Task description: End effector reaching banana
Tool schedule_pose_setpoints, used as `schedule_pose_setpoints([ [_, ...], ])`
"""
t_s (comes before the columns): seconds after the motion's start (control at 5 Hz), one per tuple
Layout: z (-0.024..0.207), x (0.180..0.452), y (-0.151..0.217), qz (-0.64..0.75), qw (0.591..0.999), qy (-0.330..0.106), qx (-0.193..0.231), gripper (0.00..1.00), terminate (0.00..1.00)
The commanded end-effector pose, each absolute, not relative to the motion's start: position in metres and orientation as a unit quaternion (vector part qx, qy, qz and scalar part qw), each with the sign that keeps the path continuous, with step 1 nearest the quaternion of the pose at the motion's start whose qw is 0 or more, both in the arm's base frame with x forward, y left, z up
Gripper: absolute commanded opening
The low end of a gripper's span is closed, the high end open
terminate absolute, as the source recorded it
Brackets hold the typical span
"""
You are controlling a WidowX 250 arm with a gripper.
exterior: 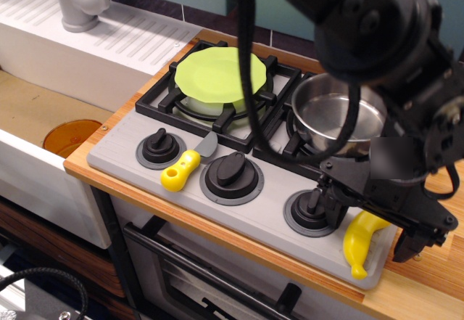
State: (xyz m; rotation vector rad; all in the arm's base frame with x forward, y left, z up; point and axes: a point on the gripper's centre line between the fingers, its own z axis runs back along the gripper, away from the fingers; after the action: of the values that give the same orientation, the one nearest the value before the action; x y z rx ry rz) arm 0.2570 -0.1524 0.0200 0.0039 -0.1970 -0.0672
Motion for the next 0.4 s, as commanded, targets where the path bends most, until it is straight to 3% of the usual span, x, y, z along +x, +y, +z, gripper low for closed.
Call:
schedule_pose_setpoints([
  [0.0,0.0195,0.2602,-0.1599,-0.026,0.99,-0.138,-0.025,1.0,0.0],
  [0.2,0.0142,0.2627,-0.163,-0.023,0.989,-0.142,-0.023,1.0,0.0],
])
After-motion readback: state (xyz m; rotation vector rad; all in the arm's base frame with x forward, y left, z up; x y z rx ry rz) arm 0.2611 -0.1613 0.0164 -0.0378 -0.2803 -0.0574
